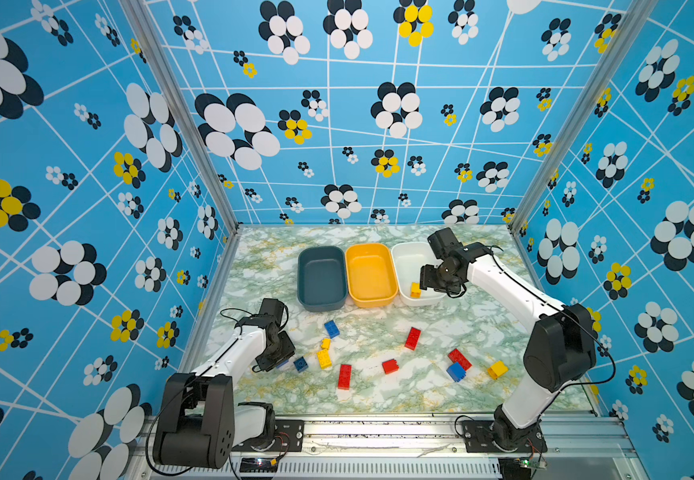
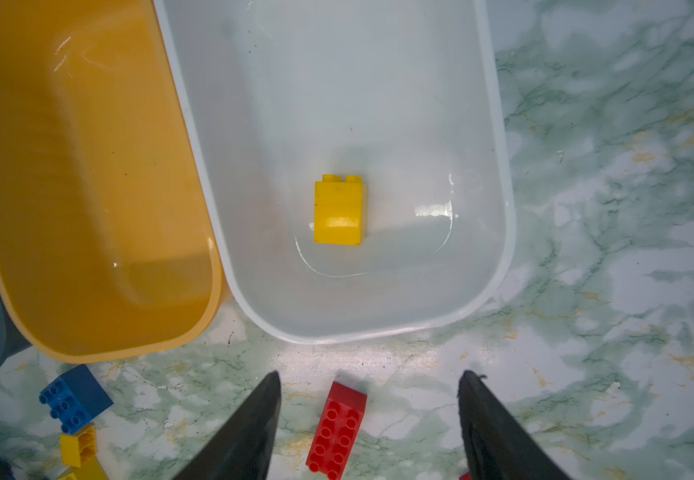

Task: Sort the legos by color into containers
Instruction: 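Grasp a blue brick with left gripper while right gripper withdraws, then drop the blue brick into the teal bin while right gripper moves toward bricks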

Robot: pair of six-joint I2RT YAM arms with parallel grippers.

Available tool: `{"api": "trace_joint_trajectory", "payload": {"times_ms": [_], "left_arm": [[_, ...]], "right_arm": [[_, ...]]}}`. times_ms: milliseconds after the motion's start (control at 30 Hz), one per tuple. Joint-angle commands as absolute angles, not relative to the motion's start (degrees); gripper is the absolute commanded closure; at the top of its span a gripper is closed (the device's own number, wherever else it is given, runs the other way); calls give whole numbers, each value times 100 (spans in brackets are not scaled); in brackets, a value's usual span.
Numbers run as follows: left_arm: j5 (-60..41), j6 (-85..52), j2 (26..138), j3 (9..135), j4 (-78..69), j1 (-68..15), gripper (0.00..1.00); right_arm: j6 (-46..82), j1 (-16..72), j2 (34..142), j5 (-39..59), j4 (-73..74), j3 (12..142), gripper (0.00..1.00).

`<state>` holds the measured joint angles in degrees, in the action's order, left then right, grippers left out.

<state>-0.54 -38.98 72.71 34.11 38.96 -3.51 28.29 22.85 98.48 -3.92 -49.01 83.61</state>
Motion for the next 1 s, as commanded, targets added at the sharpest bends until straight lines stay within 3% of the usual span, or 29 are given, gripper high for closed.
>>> {"api": "trace_joint_trajectory", "payload": {"times_ms": [0,167,433,733,967], "left_arm": [[-75,-3823,7225,3625,4087,-404,64],[-13,-3828,6905,4010,4329,-434,66],[166,-3749,6870,5059,4459,-847,67],[220,-3353,8061,6614,4214,-1573,67],[-77,-3019,9154,7427,3950,-1640,67]], "right_arm": [[2994,2320,9571,-326,-4869,8161,25],[3109,2320,9299,-222,-4809,7886,18],[3285,2300,8879,-51,-4685,7428,15],[3379,2285,8489,0,-4662,7036,14],[3469,2220,8191,-68,-4740,6741,14]]}}
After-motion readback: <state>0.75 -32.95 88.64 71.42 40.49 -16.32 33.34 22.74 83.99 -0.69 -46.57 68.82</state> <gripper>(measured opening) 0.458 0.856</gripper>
